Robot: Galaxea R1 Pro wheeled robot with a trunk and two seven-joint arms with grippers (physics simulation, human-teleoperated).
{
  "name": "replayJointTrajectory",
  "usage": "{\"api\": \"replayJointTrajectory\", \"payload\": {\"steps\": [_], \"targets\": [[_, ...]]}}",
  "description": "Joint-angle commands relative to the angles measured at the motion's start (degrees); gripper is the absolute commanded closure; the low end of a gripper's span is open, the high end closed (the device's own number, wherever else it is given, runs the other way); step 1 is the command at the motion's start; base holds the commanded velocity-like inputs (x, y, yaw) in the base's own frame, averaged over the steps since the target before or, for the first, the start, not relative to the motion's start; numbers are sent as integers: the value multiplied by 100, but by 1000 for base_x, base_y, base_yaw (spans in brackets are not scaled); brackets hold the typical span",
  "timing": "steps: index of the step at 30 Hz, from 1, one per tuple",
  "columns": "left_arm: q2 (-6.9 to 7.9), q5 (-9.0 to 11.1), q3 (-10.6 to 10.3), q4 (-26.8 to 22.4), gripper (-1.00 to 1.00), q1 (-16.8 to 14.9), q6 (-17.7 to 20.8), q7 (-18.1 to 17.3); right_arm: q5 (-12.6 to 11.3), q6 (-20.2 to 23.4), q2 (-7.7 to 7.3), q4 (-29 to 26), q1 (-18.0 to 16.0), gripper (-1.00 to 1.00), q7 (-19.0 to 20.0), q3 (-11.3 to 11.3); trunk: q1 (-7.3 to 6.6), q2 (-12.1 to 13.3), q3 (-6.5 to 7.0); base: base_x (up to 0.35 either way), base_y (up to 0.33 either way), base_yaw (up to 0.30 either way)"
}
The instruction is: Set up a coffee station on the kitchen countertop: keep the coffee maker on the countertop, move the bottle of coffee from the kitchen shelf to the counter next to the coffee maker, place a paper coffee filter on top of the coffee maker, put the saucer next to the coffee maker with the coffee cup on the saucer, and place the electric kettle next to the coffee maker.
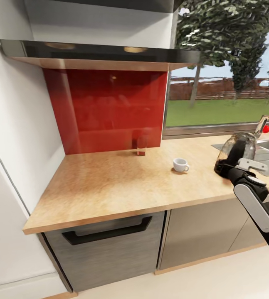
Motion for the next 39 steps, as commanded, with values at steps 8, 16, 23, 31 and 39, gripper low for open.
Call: {"api": "replayJointTrajectory", "payload": {"steps": [8,16,23,31,39], "targets": [[0,57,-47,-8,-100,2,25,-15,-35,12,-9,-6,-6,-100,-49,12,1,-3,-5,58,-78,0],[0,57,-46,-8,-100,2,25,-15,-35,8,-10,-5,-6,-100,-49,12,1,-3,-5,73,-65,0],[0,57,-37,-8,-100,2,25,-15,-35,8,-11,-5,-6,-100,-47,18,1,-3,-5,65,-55,0],[0,57,-34,-8,-100,2,25,-15,-35,8,-11,3,-6,-100,-47,21,1,-3,-5,51,-90,0],[0,57,-30,-8,-100,2,25,-15,-35,12,19,13,-6,-100,-402,37,1,-3,-5,4,-6,0]]}}
